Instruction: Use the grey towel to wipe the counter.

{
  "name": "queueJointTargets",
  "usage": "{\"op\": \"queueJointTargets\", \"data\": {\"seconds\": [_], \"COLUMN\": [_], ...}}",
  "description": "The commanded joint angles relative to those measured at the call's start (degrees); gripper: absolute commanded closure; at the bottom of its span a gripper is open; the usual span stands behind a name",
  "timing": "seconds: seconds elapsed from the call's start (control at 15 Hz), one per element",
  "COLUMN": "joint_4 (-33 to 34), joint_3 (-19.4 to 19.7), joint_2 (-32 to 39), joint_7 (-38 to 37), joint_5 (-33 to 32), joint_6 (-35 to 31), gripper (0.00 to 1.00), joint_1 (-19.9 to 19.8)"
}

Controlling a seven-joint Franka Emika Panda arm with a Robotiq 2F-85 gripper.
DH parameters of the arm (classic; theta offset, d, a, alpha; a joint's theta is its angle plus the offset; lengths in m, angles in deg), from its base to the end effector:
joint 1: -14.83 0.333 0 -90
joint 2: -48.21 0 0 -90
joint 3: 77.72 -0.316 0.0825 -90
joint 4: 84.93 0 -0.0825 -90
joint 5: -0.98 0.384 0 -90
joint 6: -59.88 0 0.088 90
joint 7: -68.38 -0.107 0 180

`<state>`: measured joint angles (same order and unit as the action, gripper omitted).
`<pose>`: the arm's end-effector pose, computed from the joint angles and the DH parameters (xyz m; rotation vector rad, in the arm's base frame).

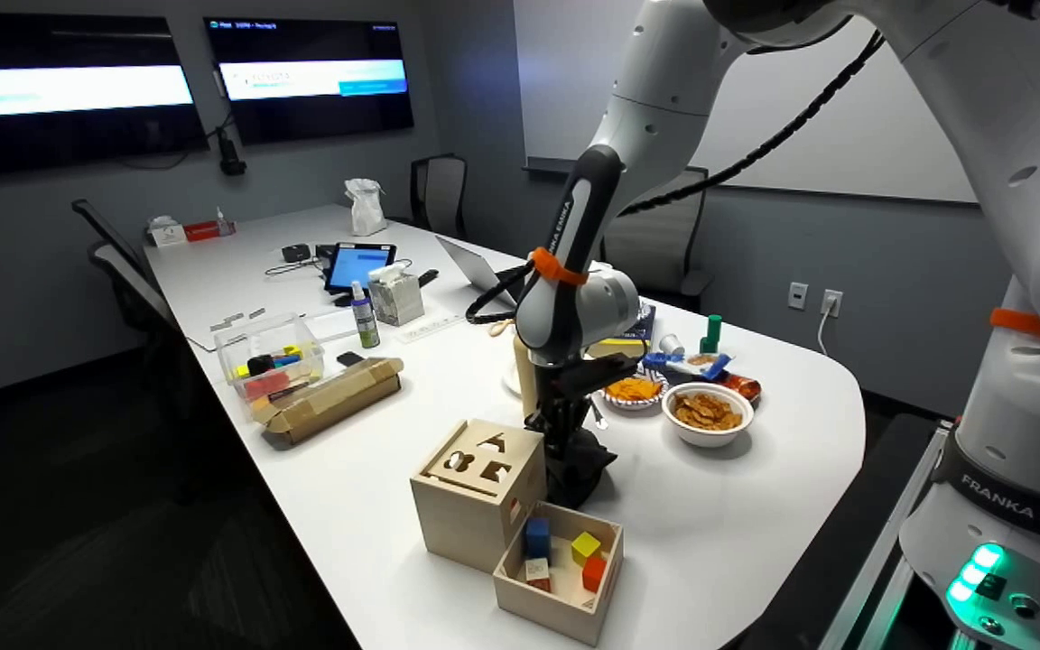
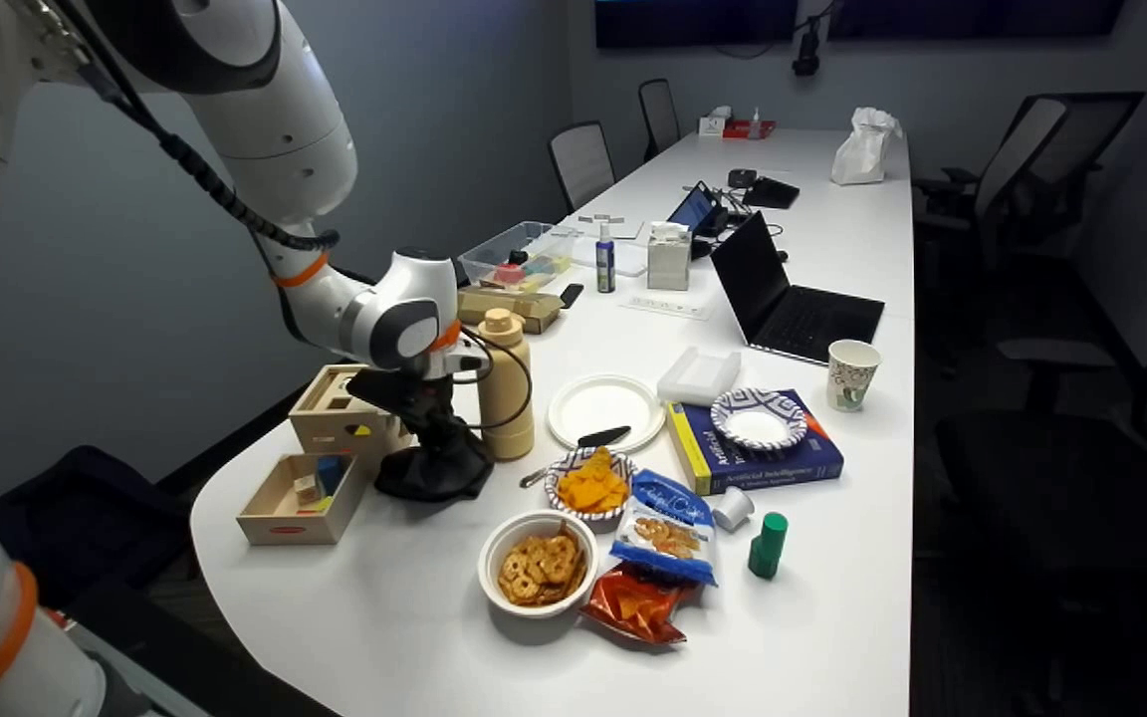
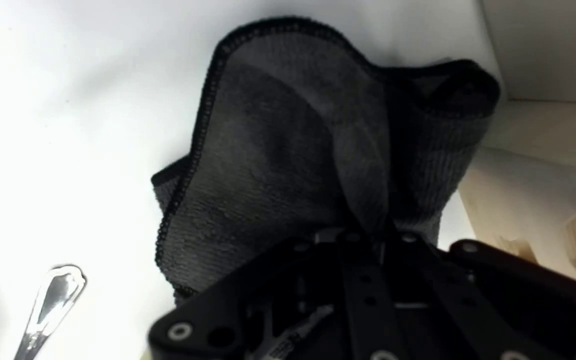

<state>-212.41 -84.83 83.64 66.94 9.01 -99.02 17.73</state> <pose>0.5151 0.0904 0.0889 -3.0282 0.0052 0.1229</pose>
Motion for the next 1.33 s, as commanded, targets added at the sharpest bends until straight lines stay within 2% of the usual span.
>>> {"op": "queueJointTargets", "data": {"seconds": [0.0, 0.13, 0.53, 0.8, 0.93, 1.07, 1.27], "joint_4": [0.7, -0.4, -4.5, -4.9, -4.7, -3.8, -3.3], "joint_3": [0.8, 1.4, 7.0, 6.3, 2.5, -3.1, -10.2], "joint_2": [1.4, 1.4, 1.7, 1.8, 2.1, 3.1, 4.4], "joint_7": [-0.3, -1.0, -8.2, -9.8, -7.0, -2.3, 4.9], "joint_5": [-0.8, -0.5, -0.6, 2.0, 4.4, 6.9, 8.3], "joint_6": [2.6, 2.7, 0.6, -4.0, -6.1, -7.6, -4.6], "gripper": [0.98, 0.98, 0.98, 0.98, 0.98, 0.98, 0.98], "joint_1": [0.2, 0.2, 2.8, 0.3, -3.4, -8.6, -15.4]}}
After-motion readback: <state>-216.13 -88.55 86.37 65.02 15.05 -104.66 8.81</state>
